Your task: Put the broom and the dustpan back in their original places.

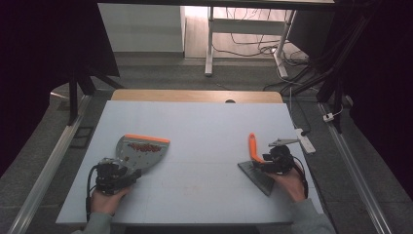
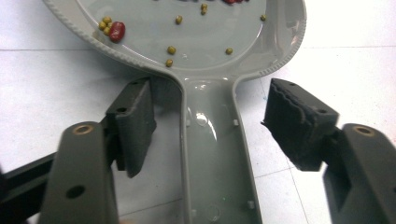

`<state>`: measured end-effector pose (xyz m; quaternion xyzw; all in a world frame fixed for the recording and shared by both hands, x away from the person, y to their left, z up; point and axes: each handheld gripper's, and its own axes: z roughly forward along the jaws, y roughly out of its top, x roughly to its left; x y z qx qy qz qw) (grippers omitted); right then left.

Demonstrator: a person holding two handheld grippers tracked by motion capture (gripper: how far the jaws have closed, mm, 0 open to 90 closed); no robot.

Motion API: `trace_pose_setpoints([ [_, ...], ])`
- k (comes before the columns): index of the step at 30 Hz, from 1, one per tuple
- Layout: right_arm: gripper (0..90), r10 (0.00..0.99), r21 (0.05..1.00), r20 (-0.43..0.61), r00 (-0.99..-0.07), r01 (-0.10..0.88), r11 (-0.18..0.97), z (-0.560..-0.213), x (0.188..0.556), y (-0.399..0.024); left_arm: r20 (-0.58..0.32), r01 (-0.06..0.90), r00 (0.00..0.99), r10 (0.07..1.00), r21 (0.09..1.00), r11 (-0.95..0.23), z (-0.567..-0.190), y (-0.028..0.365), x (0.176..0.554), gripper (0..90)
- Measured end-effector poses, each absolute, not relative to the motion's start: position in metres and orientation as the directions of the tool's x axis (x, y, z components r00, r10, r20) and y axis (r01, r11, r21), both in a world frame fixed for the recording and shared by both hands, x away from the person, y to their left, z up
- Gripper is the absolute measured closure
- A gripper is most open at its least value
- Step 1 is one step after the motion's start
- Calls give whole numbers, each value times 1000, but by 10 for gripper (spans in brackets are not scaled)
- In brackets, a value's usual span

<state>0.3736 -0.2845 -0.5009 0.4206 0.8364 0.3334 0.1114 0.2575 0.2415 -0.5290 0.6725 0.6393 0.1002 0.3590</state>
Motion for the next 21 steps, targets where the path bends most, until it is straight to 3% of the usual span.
trace_pose_setpoints([
  [13, 421, 739, 729, 38, -672, 525, 439, -488, 363, -283, -293, 731, 216, 931, 681, 45, -509, 252, 247, 303],
  [21, 423, 697, 748, 17, -717, 471, 467, -484, 357, -277, -251, 693, 349, 903, 717, -69, -503, 246, 249, 318],
])
